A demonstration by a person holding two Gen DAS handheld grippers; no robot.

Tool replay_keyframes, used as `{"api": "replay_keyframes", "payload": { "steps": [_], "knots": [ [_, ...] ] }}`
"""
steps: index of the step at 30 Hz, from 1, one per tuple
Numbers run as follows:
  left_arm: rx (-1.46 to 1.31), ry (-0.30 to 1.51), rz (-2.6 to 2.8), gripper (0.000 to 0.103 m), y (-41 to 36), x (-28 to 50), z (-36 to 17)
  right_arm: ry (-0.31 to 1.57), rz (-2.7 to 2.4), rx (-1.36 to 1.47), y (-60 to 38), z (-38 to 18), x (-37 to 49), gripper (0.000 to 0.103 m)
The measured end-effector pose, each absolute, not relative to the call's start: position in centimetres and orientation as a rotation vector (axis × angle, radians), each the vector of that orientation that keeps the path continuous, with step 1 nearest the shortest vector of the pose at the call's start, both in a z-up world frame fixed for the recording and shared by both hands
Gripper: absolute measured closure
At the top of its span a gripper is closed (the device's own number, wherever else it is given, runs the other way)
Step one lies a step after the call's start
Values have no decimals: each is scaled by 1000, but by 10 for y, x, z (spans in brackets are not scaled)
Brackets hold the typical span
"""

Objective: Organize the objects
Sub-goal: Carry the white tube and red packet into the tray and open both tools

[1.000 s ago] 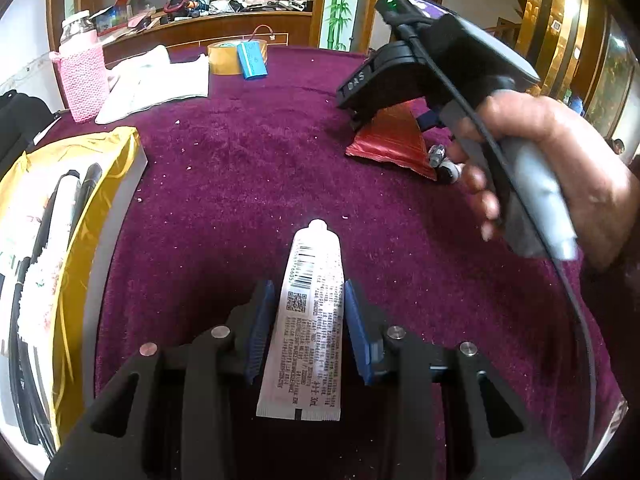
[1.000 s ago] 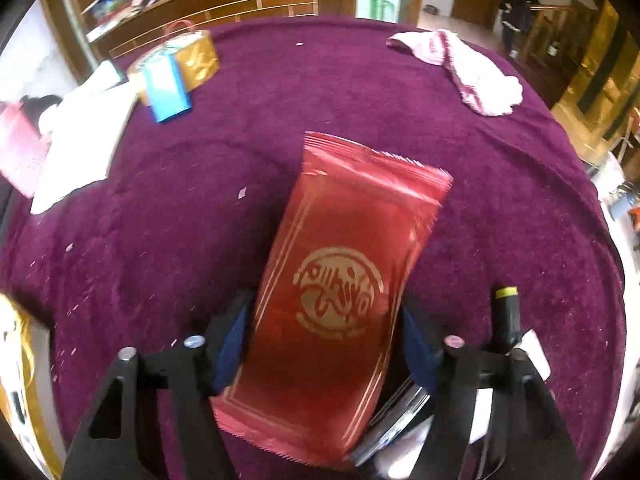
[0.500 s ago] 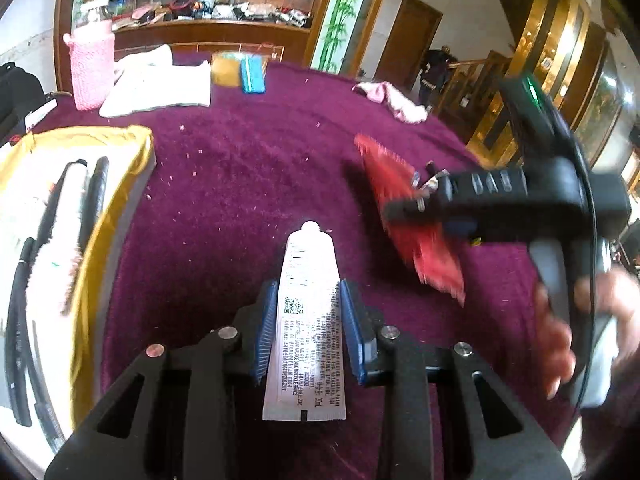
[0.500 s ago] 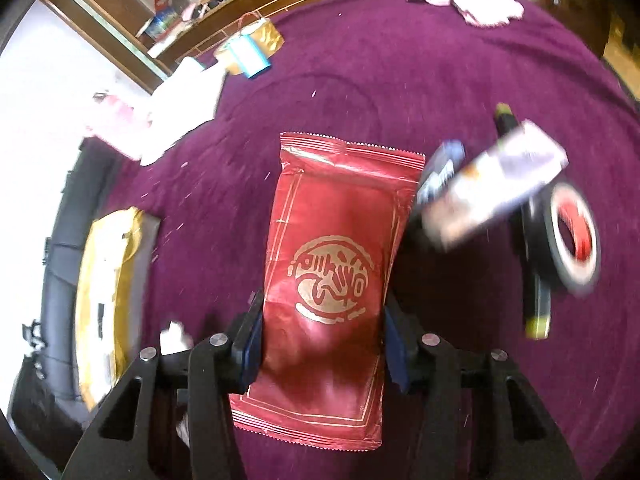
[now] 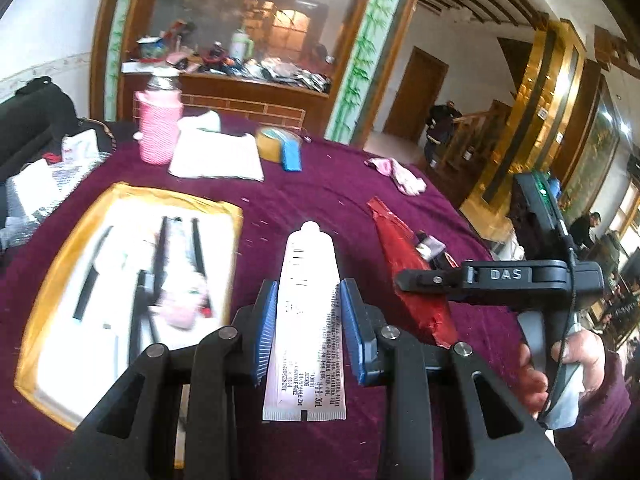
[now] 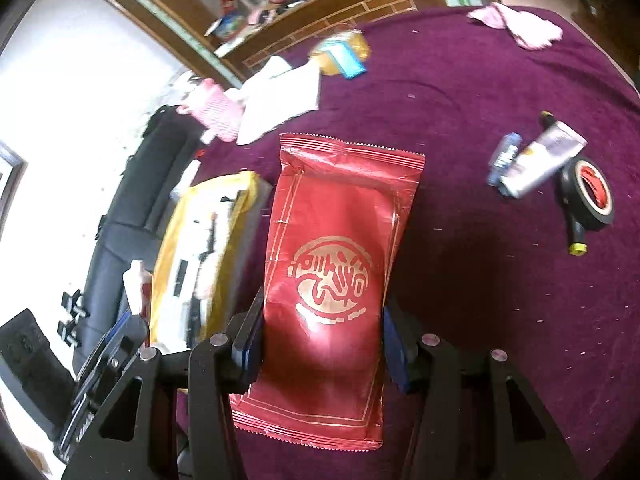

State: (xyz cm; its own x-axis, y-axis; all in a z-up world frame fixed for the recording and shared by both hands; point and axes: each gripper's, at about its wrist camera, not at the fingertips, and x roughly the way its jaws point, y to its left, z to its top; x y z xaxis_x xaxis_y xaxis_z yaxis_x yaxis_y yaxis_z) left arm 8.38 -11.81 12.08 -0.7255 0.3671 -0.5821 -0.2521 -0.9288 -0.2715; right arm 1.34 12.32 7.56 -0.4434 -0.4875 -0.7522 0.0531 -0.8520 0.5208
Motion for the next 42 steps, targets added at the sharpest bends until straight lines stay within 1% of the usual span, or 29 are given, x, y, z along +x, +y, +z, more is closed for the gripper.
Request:
{"api": "replay_keyframes", "payload": {
  "steps": [7,14,20,26,31,40,42],
  "knots": [
    [-949,-284,2723,74,-175,82,122,-599,-2236,1384,68,89,5,57],
    [-1038,-344,2774,74,-222,70,98,-564,-2124,1378,3,85,-6,57],
    [-1148,-381,2804,74,-257,62,73,-576,-2051,1396,-31,71,-18,57],
    [-1279,-413,2784,74,-271,48,45,-596,-1980,1479,-59,47,-27,57],
    [-1327,-359,2794,73,-270,40,33,-591,-1935,1531,-76,26,-30,56],
    [-1365,-365,2812,73,-275,29,32,-444,-2008,1527,-94,26,-30,56],
    [-1370,-369,2815,73,-275,29,32,-387,-2055,1524,-98,27,-31,56]
  ]
}}
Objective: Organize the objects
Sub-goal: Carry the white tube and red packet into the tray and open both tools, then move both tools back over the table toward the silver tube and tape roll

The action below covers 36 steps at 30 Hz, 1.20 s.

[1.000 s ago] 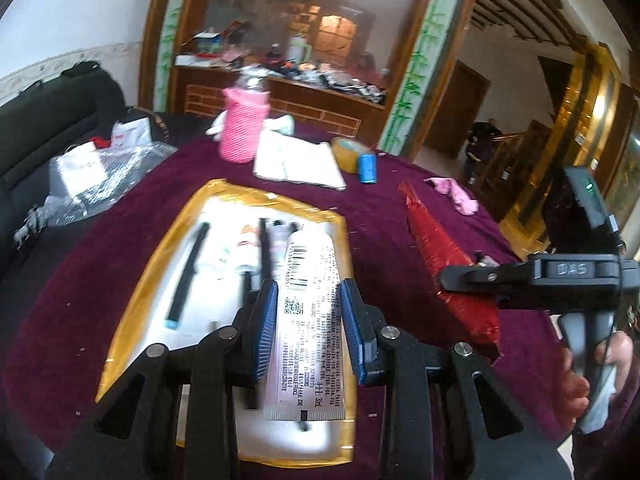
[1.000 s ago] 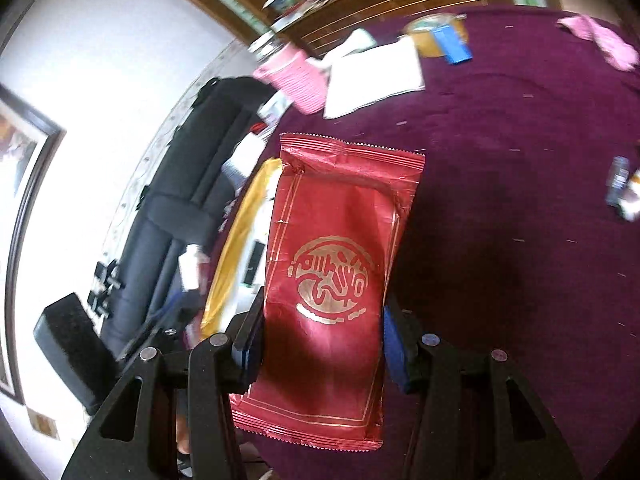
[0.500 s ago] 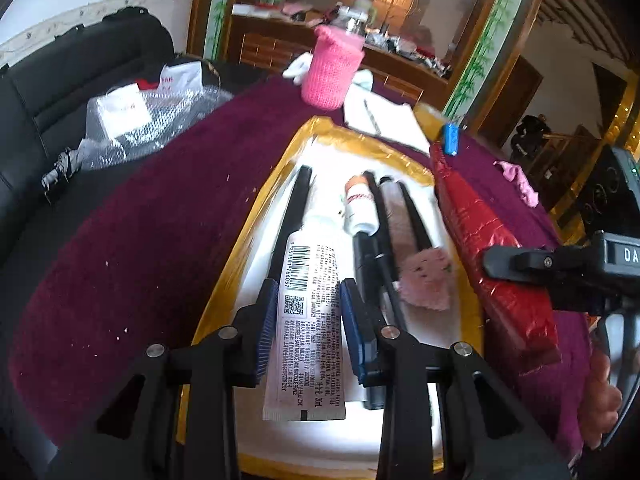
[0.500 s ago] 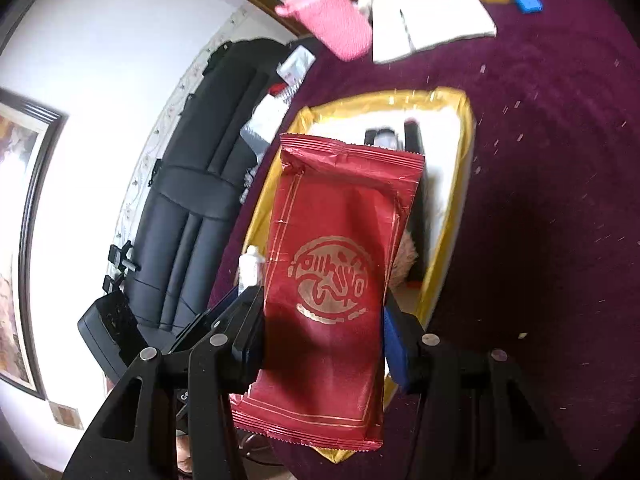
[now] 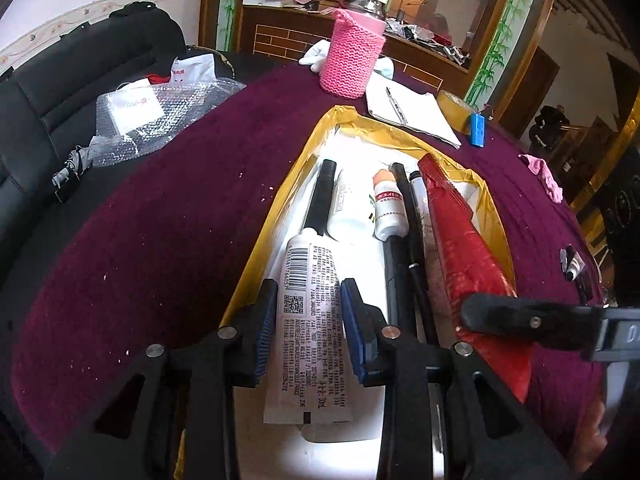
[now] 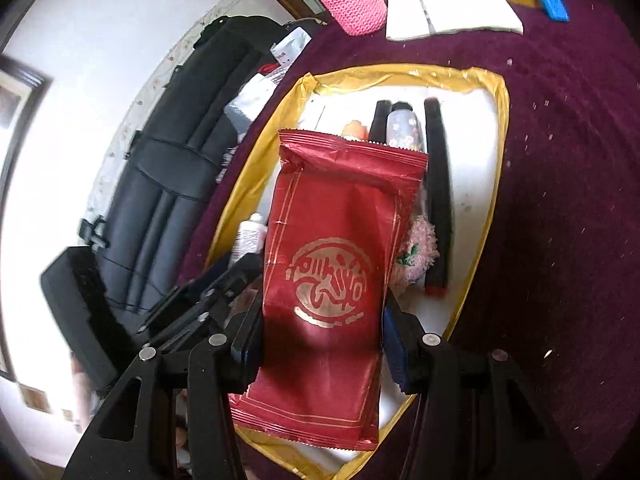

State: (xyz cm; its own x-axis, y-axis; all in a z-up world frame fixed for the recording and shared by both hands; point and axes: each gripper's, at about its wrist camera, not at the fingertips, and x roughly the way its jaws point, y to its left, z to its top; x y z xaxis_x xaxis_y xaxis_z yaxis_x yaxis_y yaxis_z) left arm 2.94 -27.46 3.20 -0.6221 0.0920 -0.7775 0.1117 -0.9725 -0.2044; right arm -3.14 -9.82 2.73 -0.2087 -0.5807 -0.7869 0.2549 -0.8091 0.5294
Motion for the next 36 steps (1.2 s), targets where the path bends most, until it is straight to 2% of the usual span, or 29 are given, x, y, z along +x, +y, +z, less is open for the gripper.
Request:
{"api": "replay_keyframes", "payload": {
  "steps": [5,10,12,14,16,18,30,34,36],
  "knots": [
    [1367,417,-2800,73,-277,37,36,-231,-2177,1510,-109,33,-34,55],
    [1298,523,-2828,73,-286,50,54,-215,-2158,1534,-115,28,-31,54],
    [1269,545,-2837,69,-288,54,62,-218,-2133,1554,-117,25,-29,54],
    [1236,561,-2845,53,-289,59,70,-235,-2112,1571,-119,23,-26,54],
    [1205,562,-2857,49,-288,63,77,-281,-2064,1592,-119,20,-24,54],
    [1185,546,-2862,49,-286,66,83,-315,-2023,1617,-120,14,-23,54],
    [1159,541,-2876,48,-274,77,98,-134,-2075,1587,-133,16,3,51],
    [1169,533,-2872,48,-267,80,102,-254,-2053,1565,-114,24,1,51],
    [1183,521,-2882,43,-259,80,105,-322,-2063,1502,-95,36,1,48]
  ]
}}
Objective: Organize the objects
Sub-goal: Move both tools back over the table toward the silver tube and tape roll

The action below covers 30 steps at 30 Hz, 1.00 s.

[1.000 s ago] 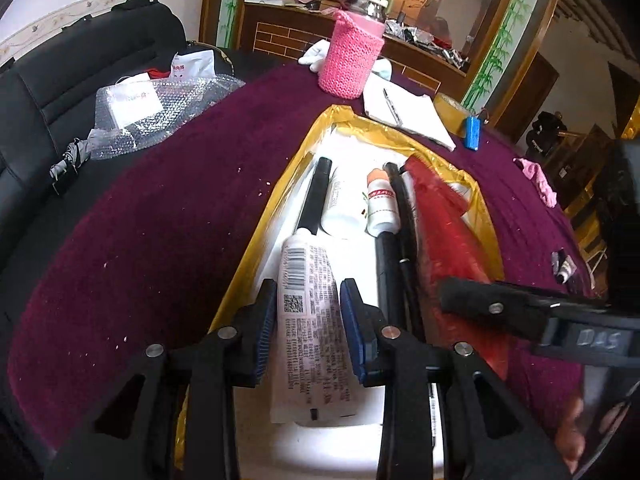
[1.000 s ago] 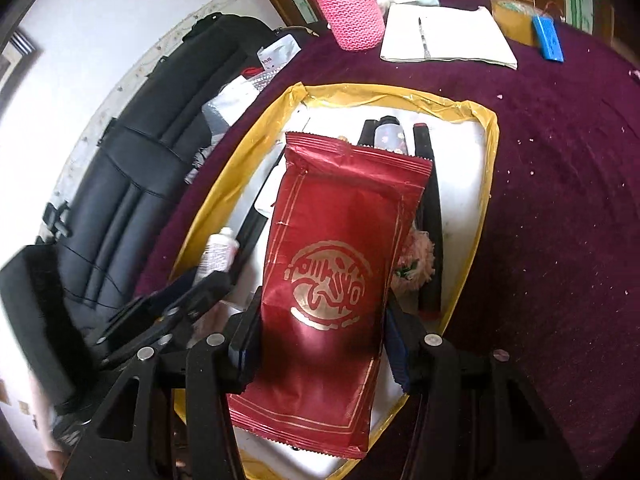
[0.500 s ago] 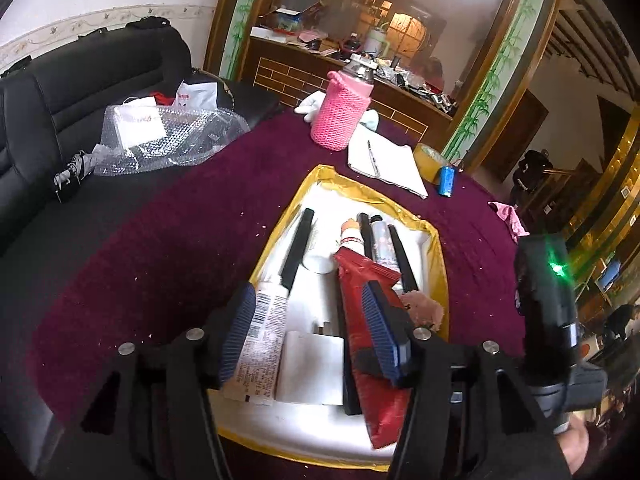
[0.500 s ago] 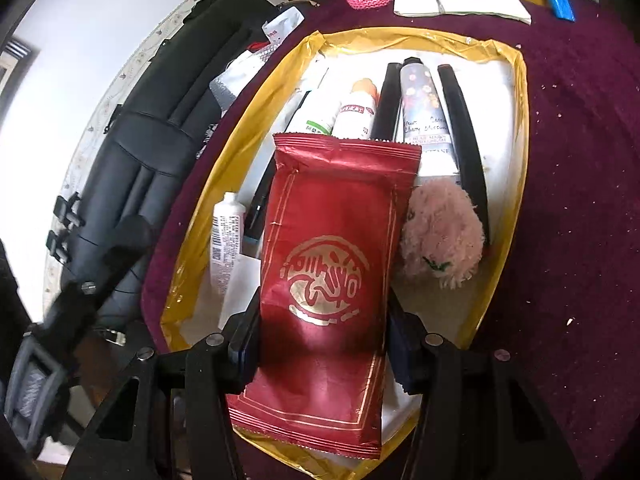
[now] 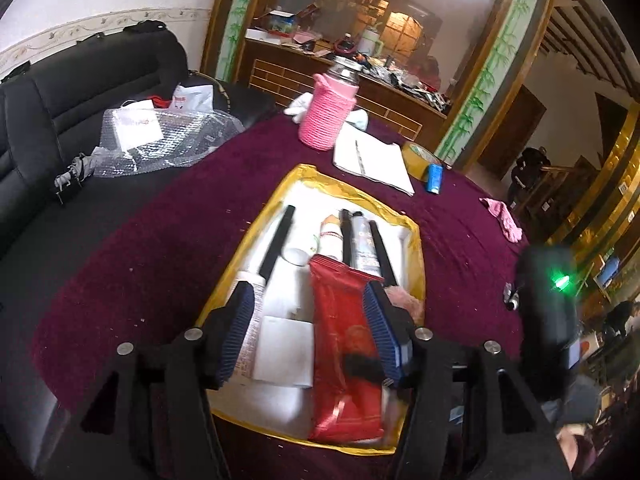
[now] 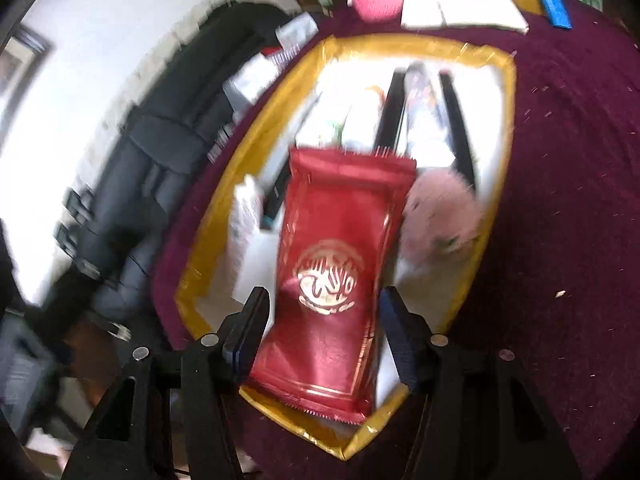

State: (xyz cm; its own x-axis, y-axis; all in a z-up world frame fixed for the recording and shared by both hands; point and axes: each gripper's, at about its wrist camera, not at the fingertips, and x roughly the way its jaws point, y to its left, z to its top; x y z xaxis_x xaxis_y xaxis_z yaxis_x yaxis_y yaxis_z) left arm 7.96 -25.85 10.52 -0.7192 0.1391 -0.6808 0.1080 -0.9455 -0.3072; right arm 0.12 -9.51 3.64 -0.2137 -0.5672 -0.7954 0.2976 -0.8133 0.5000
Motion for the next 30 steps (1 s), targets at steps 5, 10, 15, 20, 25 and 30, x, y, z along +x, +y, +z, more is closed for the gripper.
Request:
{"api": "replay_keyframes", "payload": {
  "steps": [5,10,15,20,25,30],
  "knots": [
    [-1170,-372,2804,38,-215,77,111,-384,-2215,1334,-18,70,11,38],
    [-1211,-190,2673,38,-153,69,106,-422,-2447,1360,85,68,11,36],
    [-1214,37,2587,38,-81,70,98,-594,-2591,1441,193,54,11,37],
    [-1159,273,2602,38,-18,76,98,-625,-2688,1457,247,49,18,37],
    [-1091,488,2656,38,26,79,98,-669,-2705,1424,280,50,15,37],
    [-1071,588,2675,38,53,71,98,-716,-2732,1352,292,51,1,37]
  ]
}}
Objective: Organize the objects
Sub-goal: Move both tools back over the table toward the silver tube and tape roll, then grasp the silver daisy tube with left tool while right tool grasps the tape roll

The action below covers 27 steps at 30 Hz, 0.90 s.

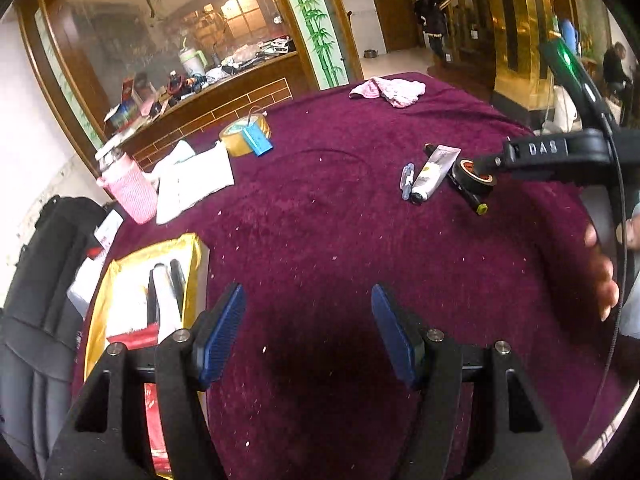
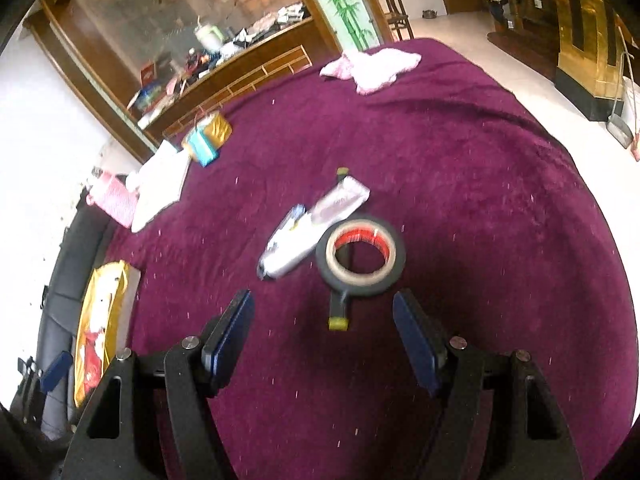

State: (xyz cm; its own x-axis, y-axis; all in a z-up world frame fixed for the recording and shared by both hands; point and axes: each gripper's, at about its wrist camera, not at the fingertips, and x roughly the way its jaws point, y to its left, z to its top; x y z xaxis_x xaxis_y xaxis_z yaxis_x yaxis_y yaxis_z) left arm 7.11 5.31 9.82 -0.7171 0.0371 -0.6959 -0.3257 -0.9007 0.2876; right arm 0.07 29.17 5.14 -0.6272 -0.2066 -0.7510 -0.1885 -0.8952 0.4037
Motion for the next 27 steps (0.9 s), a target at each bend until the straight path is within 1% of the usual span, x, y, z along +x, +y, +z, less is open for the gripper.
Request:
{"api": "replay_keyframes", "payload": {
  "steps": [14,22,27],
  "knots": [
    [-1061,786,2595,38,130,28,72,-858,-2792,1206,333,41,-23,37],
    [-1123,805,2509,39,151,-6,46,-962,-2765,1233,356,24,-27,37],
    [-1129,720,2371,39,166,-32,31,-1013,-2743,1214,362,24,-24,37]
  ]
}}
